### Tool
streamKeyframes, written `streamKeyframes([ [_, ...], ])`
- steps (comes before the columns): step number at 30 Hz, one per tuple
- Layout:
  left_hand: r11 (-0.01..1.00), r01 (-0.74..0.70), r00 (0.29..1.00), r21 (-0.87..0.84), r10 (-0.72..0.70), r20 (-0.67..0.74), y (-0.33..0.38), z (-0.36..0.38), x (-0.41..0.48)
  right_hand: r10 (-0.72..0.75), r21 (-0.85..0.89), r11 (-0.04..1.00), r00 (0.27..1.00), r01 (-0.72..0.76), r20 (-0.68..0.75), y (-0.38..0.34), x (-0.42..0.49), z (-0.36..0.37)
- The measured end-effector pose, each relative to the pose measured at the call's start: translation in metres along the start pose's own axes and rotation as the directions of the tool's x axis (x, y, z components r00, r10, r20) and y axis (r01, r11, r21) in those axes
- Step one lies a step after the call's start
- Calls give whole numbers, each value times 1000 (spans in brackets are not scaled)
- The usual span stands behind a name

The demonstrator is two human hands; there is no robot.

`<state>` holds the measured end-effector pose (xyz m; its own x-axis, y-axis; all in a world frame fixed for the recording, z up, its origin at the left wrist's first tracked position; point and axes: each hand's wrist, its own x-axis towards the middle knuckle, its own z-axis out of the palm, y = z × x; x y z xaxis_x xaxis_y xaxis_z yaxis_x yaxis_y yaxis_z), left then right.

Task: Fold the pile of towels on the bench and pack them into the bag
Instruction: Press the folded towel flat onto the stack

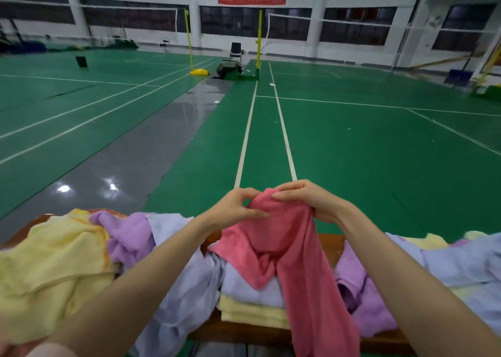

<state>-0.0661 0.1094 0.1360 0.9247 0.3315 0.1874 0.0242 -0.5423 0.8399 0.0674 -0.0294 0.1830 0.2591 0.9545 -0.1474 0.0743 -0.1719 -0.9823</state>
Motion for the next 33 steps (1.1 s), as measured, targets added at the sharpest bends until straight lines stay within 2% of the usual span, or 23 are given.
streamKeyframes([
  [6, 991, 59, 996, -121, -50, 79, 1, 11, 0, 71, -136, 989, 996, -62, 61, 7, -7, -11],
  [8, 994, 14, 1000, -109, -12, 21, 3, 14, 0, 111, -156, 982, 993, -102, 48, 12, -11, -16],
  [10, 995, -44, 994, -87, 34, -108, 1, 15, 1, 145, -168, 976, 989, -139, 21, 19, -17, -22],
  [12, 993, -38, 983, -107, 18, -184, -3, 10, 2, 173, -188, 967, 985, -173, -17, 26, -26, -30],
  [14, 992, 13, 991, -129, -30, -133, -7, 4, 0, 209, -215, 953, 977, -215, -53, 34, -35, -42],
  [17, 993, 73, 996, -97, -78, -52, -8, -1, -6, 230, -244, 942, 973, -231, -32, 41, -44, -56],
  [21, 994, 38, 999, -102, -38, -1, -3, -3, -10, 280, -223, 939, 958, -261, 60, 38, -57, -67],
  [24, 992, -2, 1000, -124, 2, 2, 0, -8, -9, 275, -288, 922, 961, -258, 21, 33, -61, -70],
  [26, 987, -31, 999, -157, 24, -48, 2, -12, -6, 239, -319, 918, 971, -236, -30, 29, -60, -70],
  [28, 985, -70, 986, -159, 45, -159, 5, -17, -3, 216, -348, 914, 976, -210, -24, 22, -59, -71],
  [33, 987, -140, 879, -75, 89, -469, 6, -33, 4, 270, -403, 884, 963, -236, 27, 9, -59, -72],
])
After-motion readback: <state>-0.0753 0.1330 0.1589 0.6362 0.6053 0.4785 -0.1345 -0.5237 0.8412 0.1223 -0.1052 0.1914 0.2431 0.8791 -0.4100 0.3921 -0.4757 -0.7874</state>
